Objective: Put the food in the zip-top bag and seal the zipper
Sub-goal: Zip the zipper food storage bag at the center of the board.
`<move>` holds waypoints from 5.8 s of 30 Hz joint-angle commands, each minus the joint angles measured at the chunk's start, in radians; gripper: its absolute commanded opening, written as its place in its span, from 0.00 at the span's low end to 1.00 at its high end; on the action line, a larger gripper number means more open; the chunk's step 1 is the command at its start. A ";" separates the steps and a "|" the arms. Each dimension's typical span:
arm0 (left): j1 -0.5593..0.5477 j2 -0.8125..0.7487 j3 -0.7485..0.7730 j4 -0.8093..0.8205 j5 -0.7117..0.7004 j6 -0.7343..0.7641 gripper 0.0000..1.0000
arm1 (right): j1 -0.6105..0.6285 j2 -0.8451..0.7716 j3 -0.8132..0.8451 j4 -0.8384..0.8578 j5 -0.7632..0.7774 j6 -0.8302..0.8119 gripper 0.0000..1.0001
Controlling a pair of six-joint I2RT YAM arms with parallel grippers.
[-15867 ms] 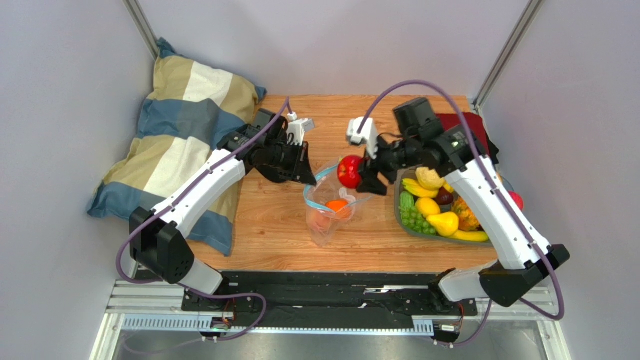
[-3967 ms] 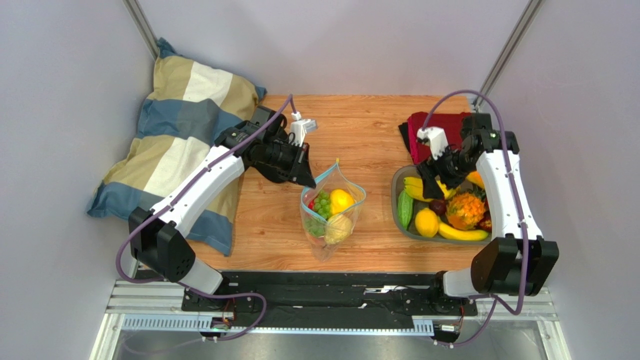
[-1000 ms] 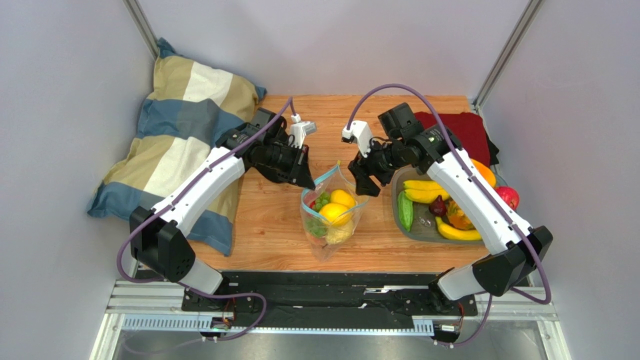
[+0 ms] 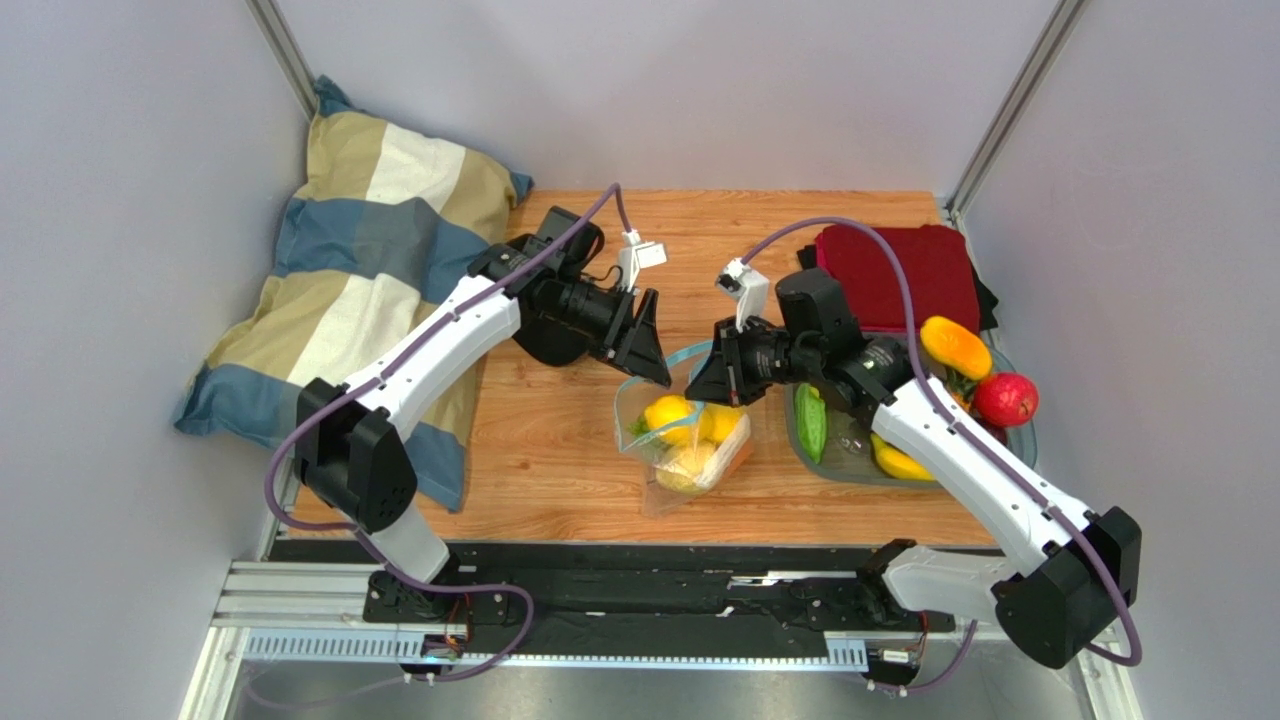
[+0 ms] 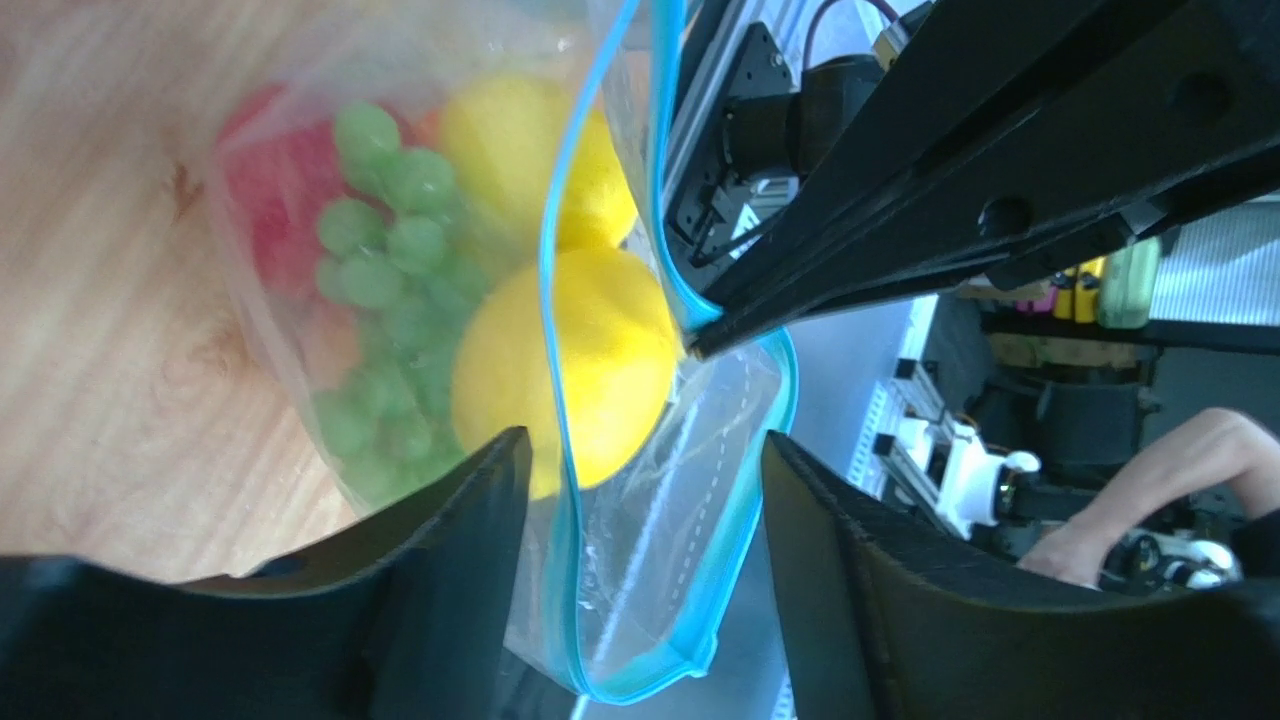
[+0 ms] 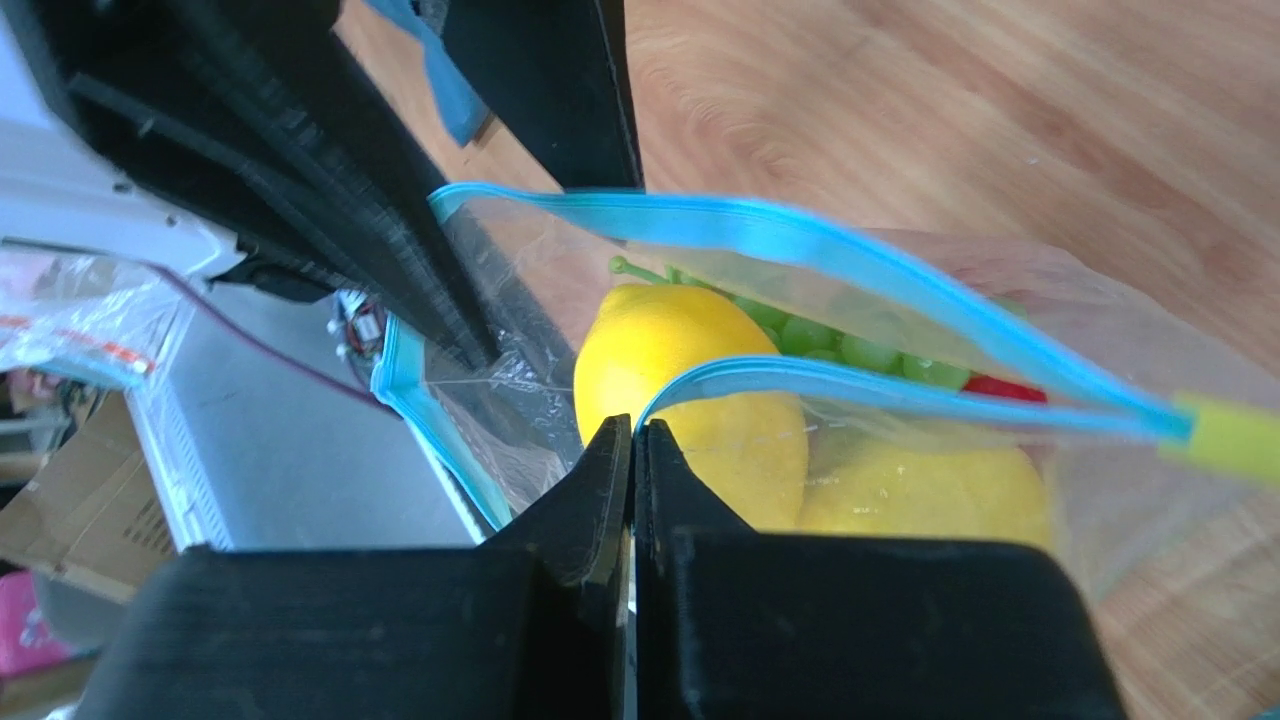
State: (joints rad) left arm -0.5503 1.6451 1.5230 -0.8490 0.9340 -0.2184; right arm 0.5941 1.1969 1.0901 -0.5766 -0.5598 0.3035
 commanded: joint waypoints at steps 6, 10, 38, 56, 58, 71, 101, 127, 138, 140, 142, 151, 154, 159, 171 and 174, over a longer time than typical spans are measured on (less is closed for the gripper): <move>-0.019 -0.117 -0.055 0.007 -0.023 0.094 0.96 | 0.001 -0.076 -0.021 0.077 0.182 0.046 0.00; -0.074 -0.134 -0.050 0.013 -0.125 0.111 0.95 | 0.001 -0.086 -0.039 0.093 0.208 0.081 0.00; -0.212 -0.060 0.016 0.116 -0.354 0.013 0.87 | 0.003 -0.017 -0.015 0.098 0.359 0.414 0.00; -0.244 -0.025 0.034 0.068 -0.500 0.114 0.00 | -0.022 -0.043 -0.044 0.142 0.282 0.525 0.07; -0.244 -0.018 0.055 0.038 -0.491 0.158 0.00 | -0.042 -0.060 -0.059 0.165 0.240 0.473 0.28; -0.188 -0.177 0.066 -0.313 -0.149 0.839 0.00 | -0.264 -0.301 -0.142 0.050 -0.206 -0.329 0.95; -0.143 -0.237 -0.070 -0.298 -0.084 1.275 0.00 | -0.182 -0.514 -0.444 0.152 -0.433 -0.883 0.27; -0.439 -0.265 -0.162 0.402 -0.285 0.614 0.44 | -0.146 -0.545 -0.441 0.196 -0.358 -0.748 0.00; -0.533 -0.209 -0.185 0.469 -0.397 0.622 0.42 | -0.142 -0.579 -0.461 0.219 -0.336 -0.710 0.00; -0.536 -0.194 -0.179 0.459 -0.403 0.623 0.39 | -0.142 -0.588 -0.466 0.222 -0.339 -0.710 0.00; -0.537 -0.176 -0.167 0.436 -0.408 0.628 0.36 | -0.142 -0.591 -0.464 0.219 -0.338 -0.708 0.00; -0.537 -0.146 -0.156 0.387 -0.414 0.617 0.15 | -0.143 -0.594 -0.461 0.204 -0.331 -0.705 0.00; -0.537 -0.154 -0.162 0.367 -0.419 0.628 0.05 | -0.142 -0.596 -0.460 0.199 -0.319 -0.705 0.00; -0.530 -0.200 -0.210 0.312 -0.443 0.648 0.00 | -0.142 -0.615 -0.463 0.175 -0.301 -0.719 0.00; -0.456 -0.314 -0.274 0.188 -0.507 0.686 0.00 | -0.142 -0.675 -0.478 0.146 -0.201 -0.658 0.00; -0.438 -0.338 -0.287 0.163 -0.535 0.706 0.00 | -0.143 -0.700 -0.486 0.138 -0.169 -0.644 0.00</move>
State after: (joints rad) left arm -1.0260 1.3678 1.2572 -0.5358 0.4835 0.4358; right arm 0.4561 0.5434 0.6048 -0.4515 -0.7975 -0.3763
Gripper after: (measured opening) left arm 0.029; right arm 0.007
